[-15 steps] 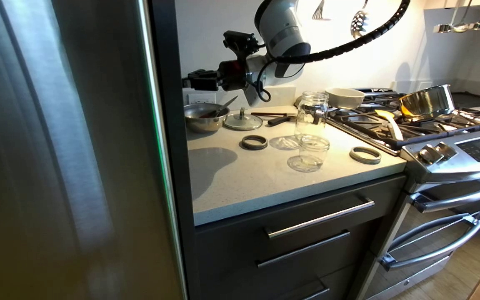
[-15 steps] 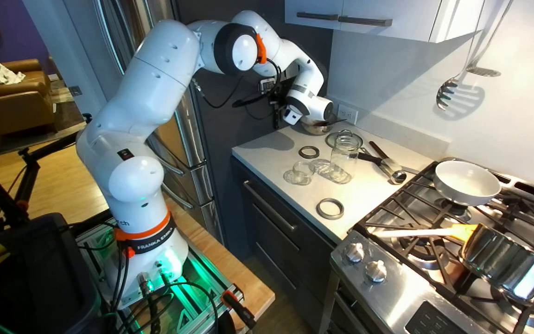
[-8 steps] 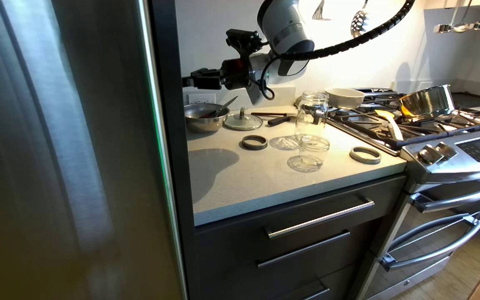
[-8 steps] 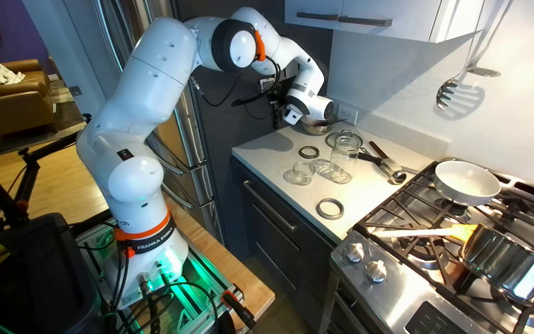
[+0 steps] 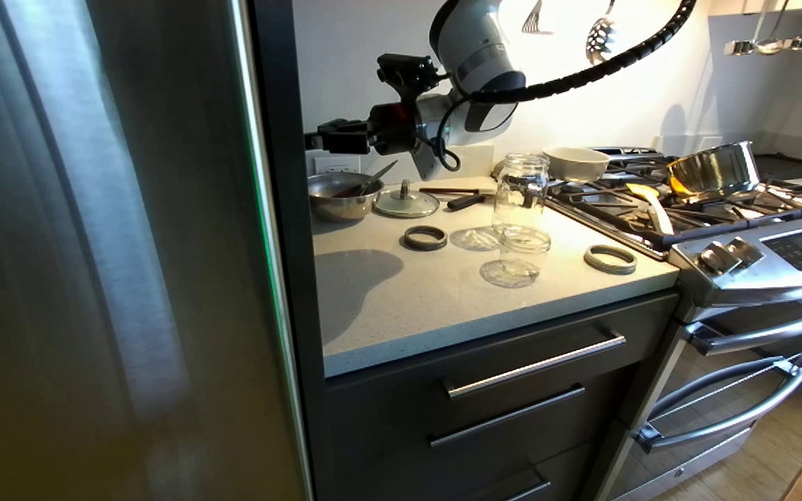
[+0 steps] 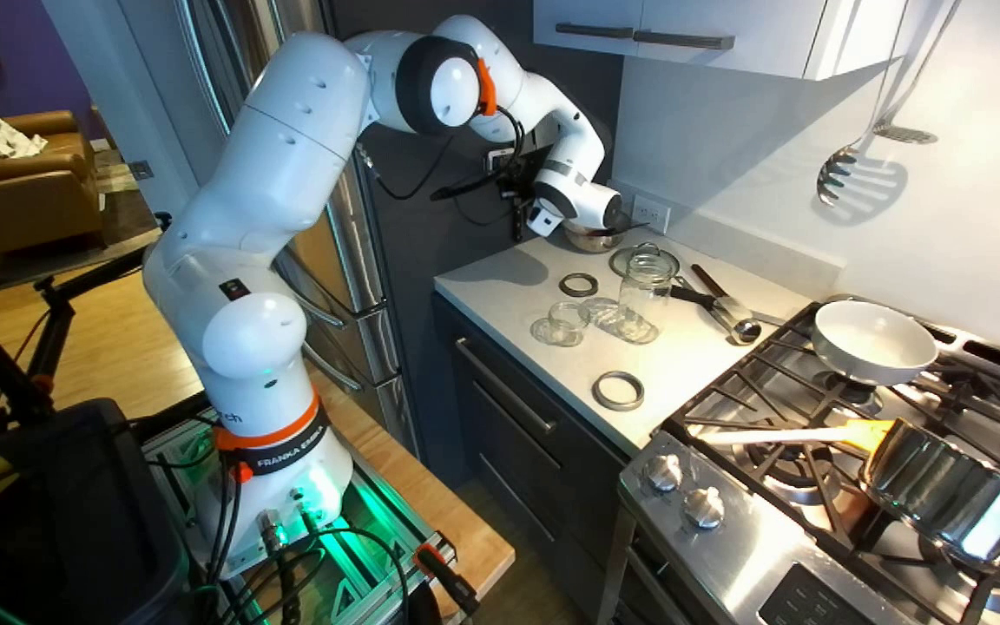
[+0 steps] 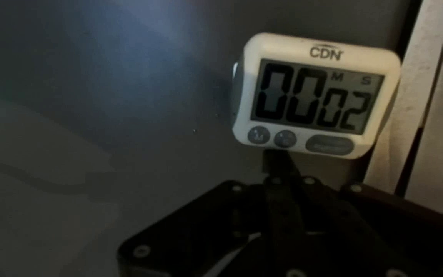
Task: Press a button on the remote controller on the magnetic wall rack on the left wall near the kitchen knives on the wall
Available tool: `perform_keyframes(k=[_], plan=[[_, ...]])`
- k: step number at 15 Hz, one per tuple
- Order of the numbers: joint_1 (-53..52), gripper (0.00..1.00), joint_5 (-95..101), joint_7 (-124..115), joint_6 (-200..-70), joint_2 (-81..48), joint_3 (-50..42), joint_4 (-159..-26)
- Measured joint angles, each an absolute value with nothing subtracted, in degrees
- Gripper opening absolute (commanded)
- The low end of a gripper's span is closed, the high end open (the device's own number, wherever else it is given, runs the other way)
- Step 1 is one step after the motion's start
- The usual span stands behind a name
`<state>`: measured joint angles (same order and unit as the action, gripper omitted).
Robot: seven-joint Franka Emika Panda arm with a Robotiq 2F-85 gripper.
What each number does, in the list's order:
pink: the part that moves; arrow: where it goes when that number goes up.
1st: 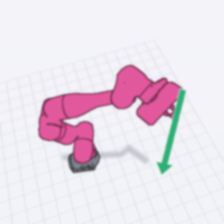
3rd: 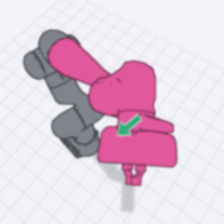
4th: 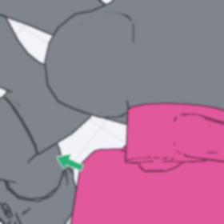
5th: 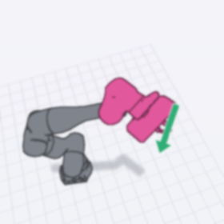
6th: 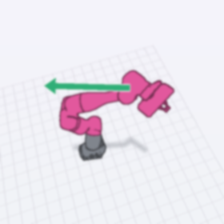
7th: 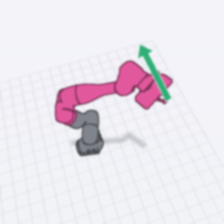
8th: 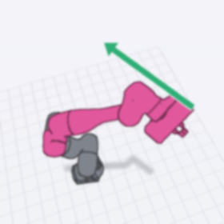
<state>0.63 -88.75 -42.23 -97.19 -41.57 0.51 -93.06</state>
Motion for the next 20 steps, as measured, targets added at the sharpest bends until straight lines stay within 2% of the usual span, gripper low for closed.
perform_keyframes(k=[12,13,14,15,20], plan=[[3.3,0.01,-87.4,-42.2,-90.8,-41.0,-1.0,-94.6],[3.7,0.26,-87.1,-42.2,-89.7,-40.6,-1.3,-95.0],[4.1,0.26,-86.9,-42.2,-88.7,-40.1,-1.6,-95.5],[4.5,0.31,-86.7,-42.2,-87.9,-39.5,-2.0,-96.0],[5.6,0.69,-85.5,-42.2,-85.5,-36.4,-3.8,-99.1]])
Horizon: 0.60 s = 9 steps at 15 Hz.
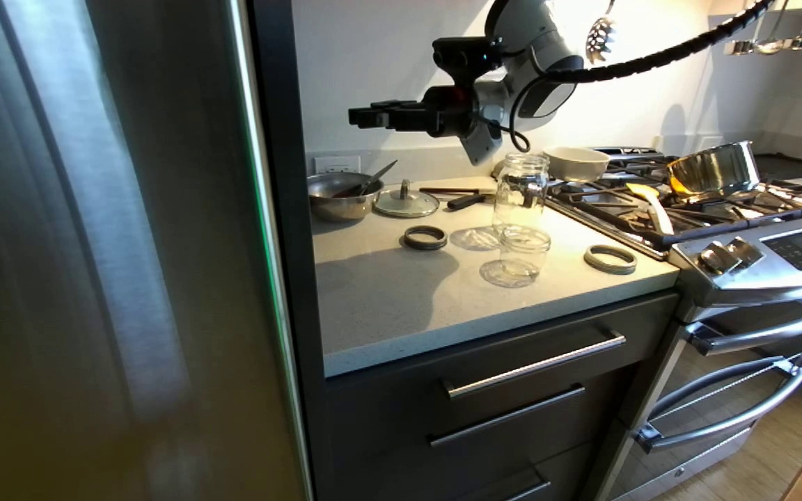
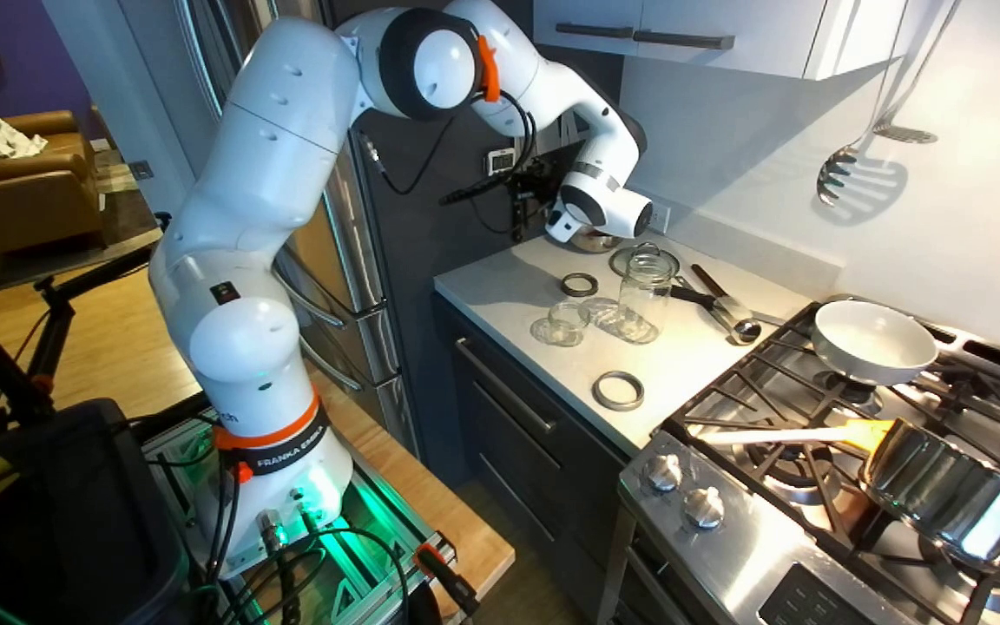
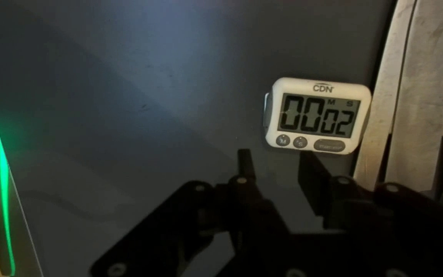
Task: Press a button on the remote controller on the magnetic wall rack on the left wall near the kitchen knives on the wall
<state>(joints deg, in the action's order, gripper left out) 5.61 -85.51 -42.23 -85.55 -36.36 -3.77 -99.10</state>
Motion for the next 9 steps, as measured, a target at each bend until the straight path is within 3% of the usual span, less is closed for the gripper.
perform_keyframes(k=[4,9], plan=[[5.9,0.99,-84.7,-42.2,-85.3,-33.7,-5.1,-101.8],[6.3,1.0,-82.8,-42.3,-85.2,-30.0,-6.7,-105.6]])
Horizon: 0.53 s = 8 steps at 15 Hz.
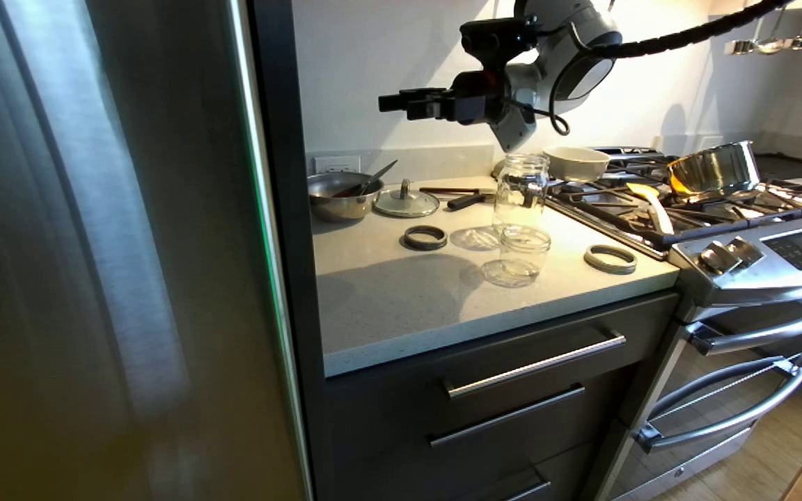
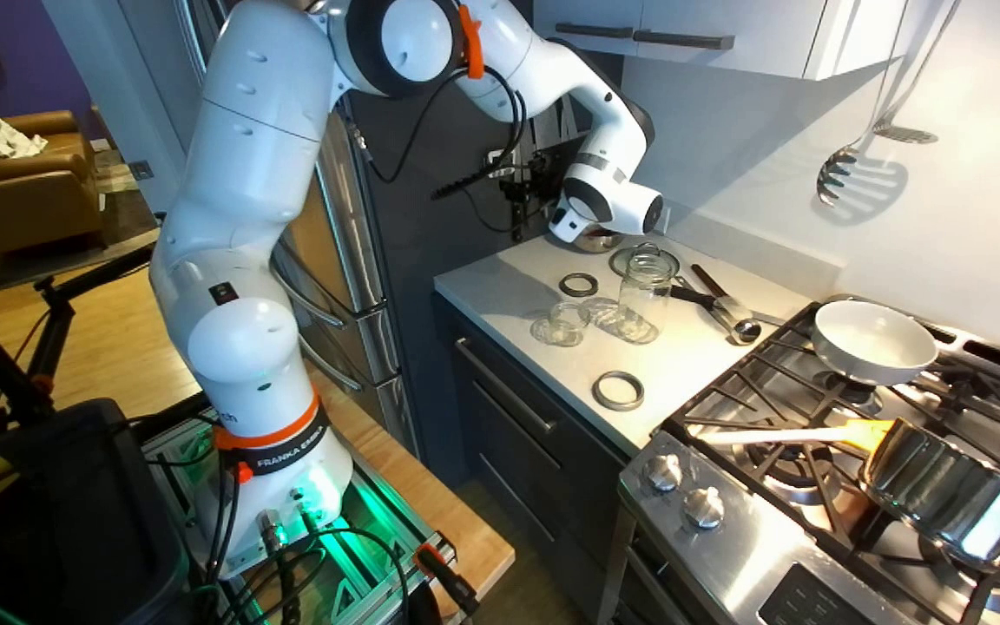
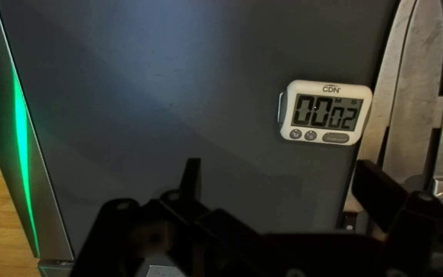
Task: Press a button on the remote controller on the magnetic wall rack on the left wall near the kitchen knives on the wall
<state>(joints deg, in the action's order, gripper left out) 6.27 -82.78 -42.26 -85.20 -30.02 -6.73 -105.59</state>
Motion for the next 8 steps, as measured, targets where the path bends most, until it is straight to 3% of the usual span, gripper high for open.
perform_keyframes(k=[8], plan=[[7.3,1.0,-76.6,-42.3,-84.9,-22.5,-9.7,-111.4]])
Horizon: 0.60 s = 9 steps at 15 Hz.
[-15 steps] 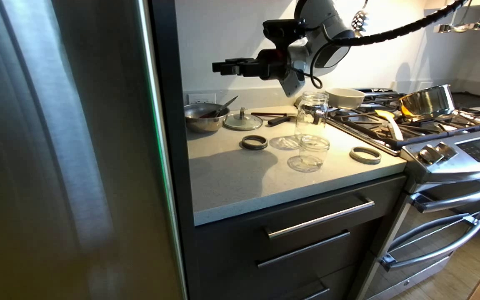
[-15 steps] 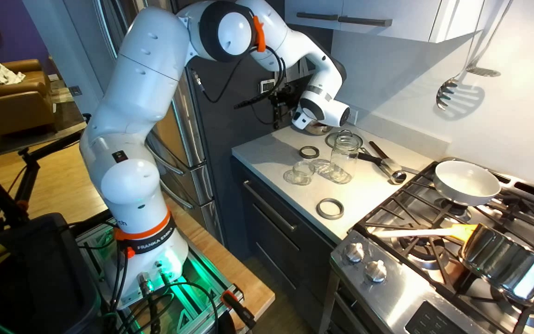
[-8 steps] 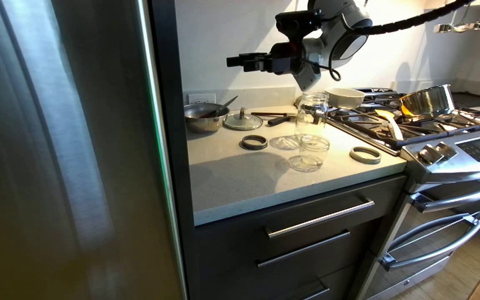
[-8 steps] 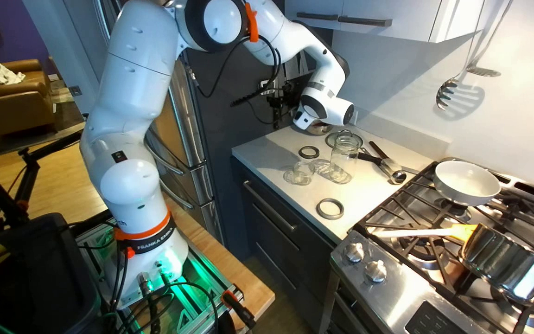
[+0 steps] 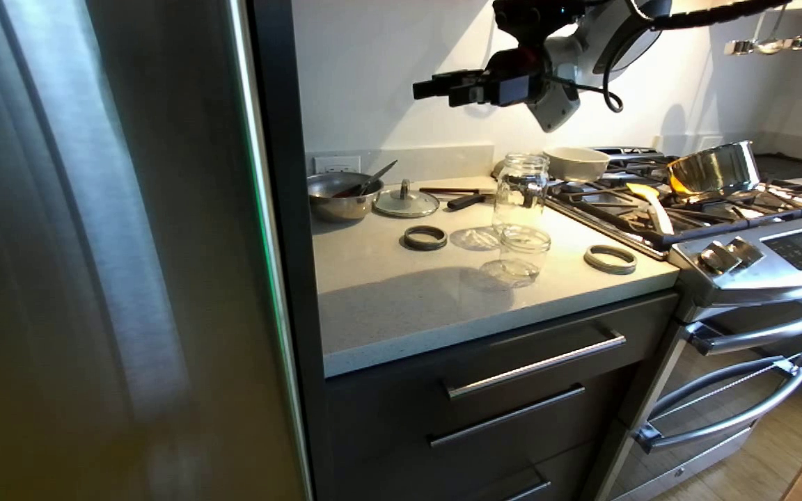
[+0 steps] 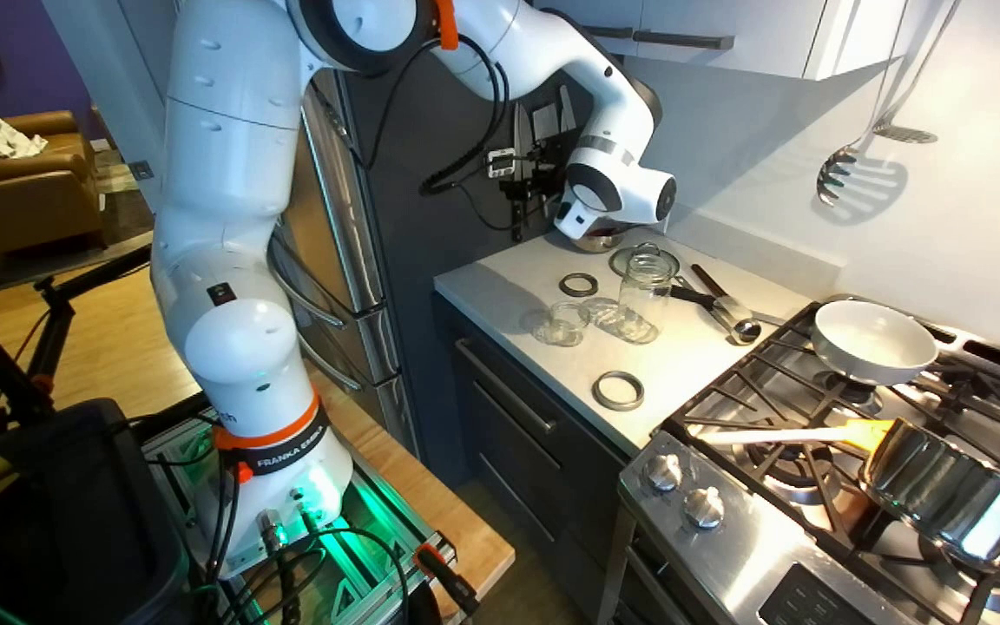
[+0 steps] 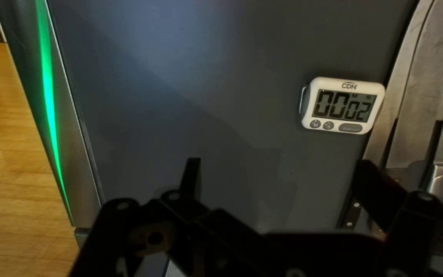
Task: Press a button on the remote controller on the magnetic wall rack on the left wall near the kitchen knives on the wall
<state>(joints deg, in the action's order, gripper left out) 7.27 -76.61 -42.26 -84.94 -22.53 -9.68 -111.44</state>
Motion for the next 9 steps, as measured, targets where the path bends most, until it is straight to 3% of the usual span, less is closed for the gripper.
perform_keyframes(k=[9], plan=[[7.2,1.0,-68.1,-42.8,-91.1,-13.8,-11.5,-118.5]])
